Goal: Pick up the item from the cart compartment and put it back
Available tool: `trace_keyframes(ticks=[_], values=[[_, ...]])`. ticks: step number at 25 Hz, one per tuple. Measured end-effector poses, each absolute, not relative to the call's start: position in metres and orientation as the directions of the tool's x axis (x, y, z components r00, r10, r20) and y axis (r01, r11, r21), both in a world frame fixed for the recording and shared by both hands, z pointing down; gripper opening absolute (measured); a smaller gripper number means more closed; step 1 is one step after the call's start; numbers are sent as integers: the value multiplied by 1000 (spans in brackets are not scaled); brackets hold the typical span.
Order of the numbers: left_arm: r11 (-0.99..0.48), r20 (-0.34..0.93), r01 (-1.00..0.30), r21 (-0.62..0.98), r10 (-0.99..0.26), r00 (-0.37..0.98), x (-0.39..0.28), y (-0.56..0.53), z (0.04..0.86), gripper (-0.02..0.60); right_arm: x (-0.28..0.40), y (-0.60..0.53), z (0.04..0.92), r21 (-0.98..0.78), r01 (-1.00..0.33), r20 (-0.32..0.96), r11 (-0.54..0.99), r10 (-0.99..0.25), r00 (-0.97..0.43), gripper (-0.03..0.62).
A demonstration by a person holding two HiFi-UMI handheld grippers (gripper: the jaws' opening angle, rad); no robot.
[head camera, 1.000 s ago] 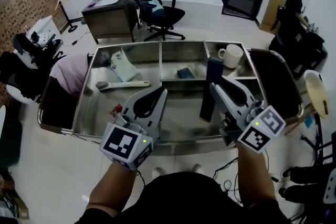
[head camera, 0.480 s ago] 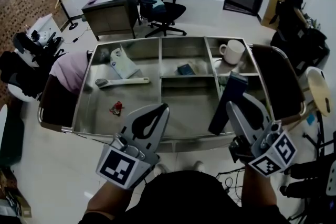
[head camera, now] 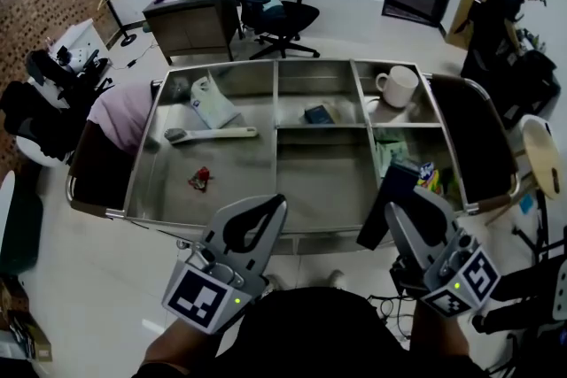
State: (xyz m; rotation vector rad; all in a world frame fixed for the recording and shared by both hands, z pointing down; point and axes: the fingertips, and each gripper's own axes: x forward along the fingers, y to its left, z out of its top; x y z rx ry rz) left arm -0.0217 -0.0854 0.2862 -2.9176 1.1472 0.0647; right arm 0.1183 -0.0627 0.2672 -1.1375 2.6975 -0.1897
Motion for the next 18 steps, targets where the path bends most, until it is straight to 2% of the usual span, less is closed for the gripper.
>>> trace_keyframes(ticks=[18], values=[[-728,-8,-684,40,-685,728,-15,-95,295,-2,112,-70,275,-221,-681,-121,698,-713,-691,104]])
